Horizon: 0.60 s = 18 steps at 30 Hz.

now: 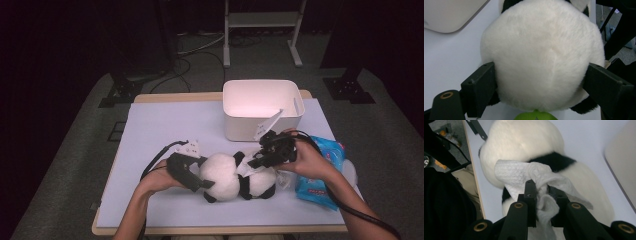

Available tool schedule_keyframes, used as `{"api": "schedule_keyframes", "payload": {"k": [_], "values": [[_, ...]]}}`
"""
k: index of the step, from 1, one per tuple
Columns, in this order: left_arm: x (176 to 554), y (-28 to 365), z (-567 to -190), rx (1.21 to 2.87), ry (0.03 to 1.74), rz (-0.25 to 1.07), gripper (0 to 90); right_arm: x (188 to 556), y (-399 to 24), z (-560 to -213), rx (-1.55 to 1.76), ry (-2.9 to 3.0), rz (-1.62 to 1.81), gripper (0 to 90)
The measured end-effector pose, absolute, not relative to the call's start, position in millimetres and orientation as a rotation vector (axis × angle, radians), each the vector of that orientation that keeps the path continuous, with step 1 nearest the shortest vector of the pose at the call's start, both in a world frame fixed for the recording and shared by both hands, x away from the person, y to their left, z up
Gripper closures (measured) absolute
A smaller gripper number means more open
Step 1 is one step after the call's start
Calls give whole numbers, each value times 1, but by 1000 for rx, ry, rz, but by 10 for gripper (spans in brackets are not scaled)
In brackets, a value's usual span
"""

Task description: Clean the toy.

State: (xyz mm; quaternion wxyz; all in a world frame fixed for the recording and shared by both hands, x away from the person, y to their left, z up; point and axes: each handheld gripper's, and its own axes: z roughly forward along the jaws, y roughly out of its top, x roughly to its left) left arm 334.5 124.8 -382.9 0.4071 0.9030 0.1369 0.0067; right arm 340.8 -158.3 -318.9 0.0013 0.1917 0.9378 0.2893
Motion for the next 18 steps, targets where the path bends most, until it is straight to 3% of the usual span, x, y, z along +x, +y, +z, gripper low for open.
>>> {"api": "schedule_keyframes", "payload": {"k": [10, 18], "values": [[339, 126, -384, 2241, 358, 4, 132, 354, -106, -321, 478, 3012, 844, 778], [339, 126, -384, 2235, 348, 1, 130, 368, -120, -321, 562, 2987, 827, 779]]}}
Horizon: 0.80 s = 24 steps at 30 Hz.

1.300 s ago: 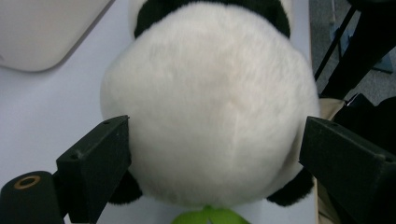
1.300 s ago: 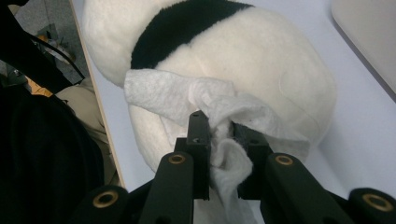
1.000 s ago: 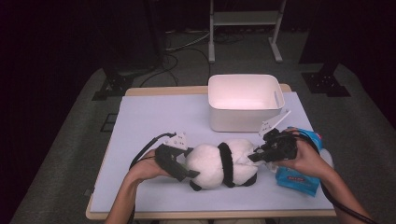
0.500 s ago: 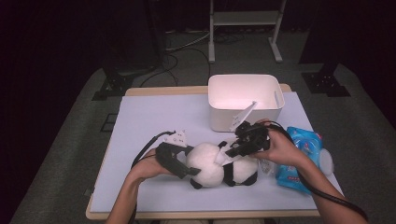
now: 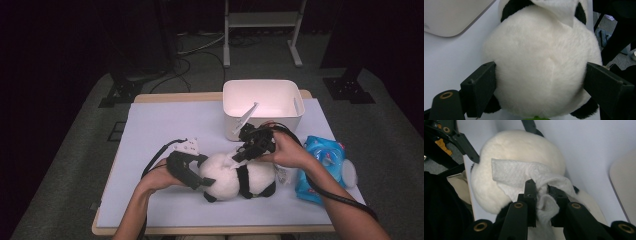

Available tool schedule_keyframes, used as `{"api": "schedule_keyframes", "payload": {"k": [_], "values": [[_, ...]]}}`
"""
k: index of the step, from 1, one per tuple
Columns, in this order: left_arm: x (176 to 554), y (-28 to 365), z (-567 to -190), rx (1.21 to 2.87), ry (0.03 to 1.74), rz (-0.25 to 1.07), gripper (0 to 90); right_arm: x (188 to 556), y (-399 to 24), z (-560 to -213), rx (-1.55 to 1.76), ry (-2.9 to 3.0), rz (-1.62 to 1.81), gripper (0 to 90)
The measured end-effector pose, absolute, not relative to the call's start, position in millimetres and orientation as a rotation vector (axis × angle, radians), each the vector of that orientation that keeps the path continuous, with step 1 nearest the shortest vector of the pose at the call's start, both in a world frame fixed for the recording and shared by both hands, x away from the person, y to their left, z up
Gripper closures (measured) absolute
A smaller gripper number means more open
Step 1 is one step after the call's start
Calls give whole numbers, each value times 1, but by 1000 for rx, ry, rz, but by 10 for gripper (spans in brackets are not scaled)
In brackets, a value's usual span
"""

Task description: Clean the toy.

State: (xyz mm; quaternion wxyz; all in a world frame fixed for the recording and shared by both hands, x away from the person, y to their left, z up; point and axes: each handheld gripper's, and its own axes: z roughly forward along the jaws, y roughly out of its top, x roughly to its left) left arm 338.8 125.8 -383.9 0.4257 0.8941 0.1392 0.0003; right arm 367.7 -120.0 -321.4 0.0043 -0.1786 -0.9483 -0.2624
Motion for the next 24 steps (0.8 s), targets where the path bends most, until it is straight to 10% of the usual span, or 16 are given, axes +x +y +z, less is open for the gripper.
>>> {"api": "schedule_keyframes", "payload": {"k": [24], "values": [[331, 120, -387, 2260, 293, -20, 195, 355, -195, -330, -793, -2878, -941, 779]]}}
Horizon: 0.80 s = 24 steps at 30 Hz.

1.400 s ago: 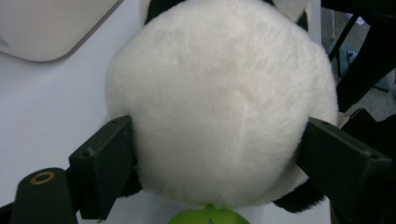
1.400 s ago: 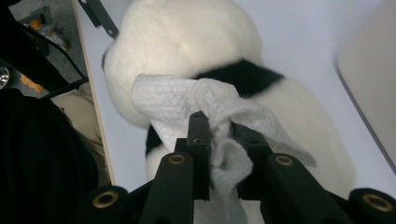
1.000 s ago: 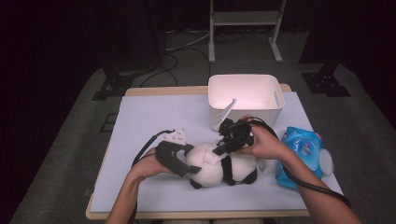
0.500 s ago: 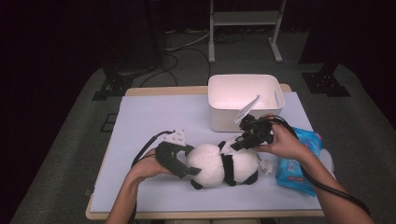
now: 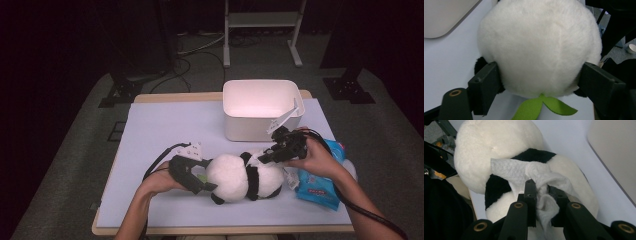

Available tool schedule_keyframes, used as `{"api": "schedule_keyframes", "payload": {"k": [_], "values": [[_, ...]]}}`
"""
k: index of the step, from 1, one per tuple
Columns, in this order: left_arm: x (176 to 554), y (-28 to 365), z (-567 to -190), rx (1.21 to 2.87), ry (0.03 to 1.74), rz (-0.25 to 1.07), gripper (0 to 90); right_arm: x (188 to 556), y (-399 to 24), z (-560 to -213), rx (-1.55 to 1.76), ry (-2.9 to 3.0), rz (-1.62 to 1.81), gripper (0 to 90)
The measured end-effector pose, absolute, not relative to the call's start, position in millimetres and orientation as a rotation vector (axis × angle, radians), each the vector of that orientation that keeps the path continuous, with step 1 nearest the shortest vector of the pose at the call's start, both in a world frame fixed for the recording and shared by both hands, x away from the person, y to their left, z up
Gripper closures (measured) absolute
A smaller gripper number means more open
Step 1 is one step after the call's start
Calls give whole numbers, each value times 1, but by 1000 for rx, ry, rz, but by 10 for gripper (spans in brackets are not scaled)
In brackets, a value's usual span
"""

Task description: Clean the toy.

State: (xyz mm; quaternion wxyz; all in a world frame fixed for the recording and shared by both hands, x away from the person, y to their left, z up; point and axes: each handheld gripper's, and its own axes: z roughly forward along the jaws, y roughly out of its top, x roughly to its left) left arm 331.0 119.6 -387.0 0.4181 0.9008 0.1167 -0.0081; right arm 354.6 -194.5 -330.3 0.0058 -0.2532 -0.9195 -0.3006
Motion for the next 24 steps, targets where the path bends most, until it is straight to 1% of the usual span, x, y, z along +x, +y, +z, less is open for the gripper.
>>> {"api": "schedule_keyframes", "payload": {"k": [5, 14, 18, 24], "values": [[333, 120, -388, 2243, 301, -9, 233, 352, -189, -326, -773, -2906, -941, 780], [336, 121, -388, 2218, 337, 13, 240, 346, -162, -323, -652, -2921, -930, 779], [338, 123, -390, 2232, 348, 21, 241, 339, -147, -324, -586, -2934, -902, 778], [341, 126, -392, 2215, 375, 12, 241, 330, -146, -326, -537, -2960, -859, 776]]}}
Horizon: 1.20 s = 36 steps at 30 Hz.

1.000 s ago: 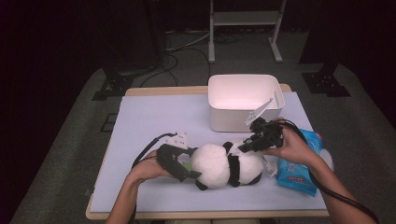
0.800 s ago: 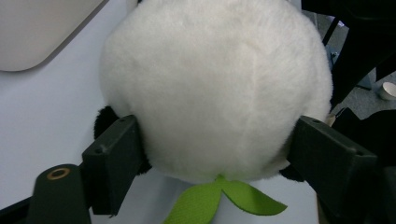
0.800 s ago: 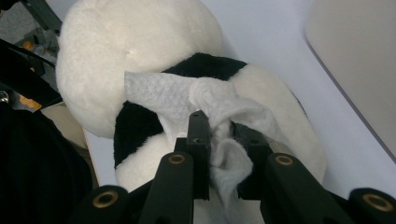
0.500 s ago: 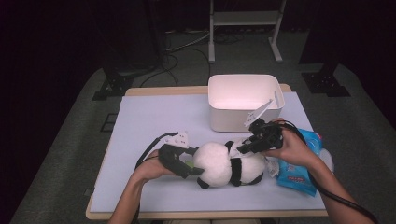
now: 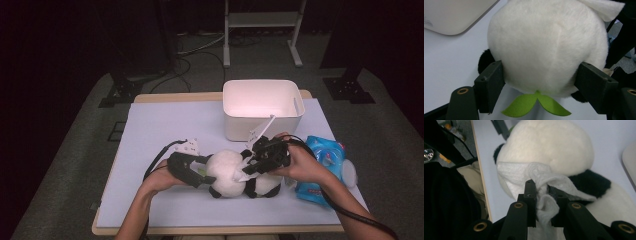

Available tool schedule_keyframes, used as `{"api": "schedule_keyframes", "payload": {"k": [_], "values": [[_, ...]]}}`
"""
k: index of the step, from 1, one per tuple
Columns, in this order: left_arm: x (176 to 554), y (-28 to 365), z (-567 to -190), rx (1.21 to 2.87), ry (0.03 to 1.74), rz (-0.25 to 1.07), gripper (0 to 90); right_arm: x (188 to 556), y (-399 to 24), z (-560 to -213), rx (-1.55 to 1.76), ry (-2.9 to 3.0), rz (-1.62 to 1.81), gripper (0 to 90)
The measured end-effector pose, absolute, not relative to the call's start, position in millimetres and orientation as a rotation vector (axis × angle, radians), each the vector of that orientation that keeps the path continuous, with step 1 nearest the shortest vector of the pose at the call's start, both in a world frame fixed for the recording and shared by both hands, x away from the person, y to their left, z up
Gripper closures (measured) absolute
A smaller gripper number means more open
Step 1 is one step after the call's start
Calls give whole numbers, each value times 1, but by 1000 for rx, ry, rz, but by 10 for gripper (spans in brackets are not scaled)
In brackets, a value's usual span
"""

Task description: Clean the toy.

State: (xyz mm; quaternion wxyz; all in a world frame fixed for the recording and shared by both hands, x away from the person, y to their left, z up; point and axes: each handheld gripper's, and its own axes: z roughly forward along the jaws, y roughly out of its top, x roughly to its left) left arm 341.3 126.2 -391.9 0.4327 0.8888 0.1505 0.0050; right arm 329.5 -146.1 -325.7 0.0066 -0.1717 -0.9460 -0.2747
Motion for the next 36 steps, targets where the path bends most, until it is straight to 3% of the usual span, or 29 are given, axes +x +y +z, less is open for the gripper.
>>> {"api": "schedule_keyframes", "payload": {"k": [21, 36], "values": [[342, 128, -393, 2220, 385, 12, 237, 308, -224, -333, -753, -2920, -910, 773], [343, 129, -394, 2225, 386, 11, 237, 339, -236, -326, -855, -2902, -951, 772]]}}
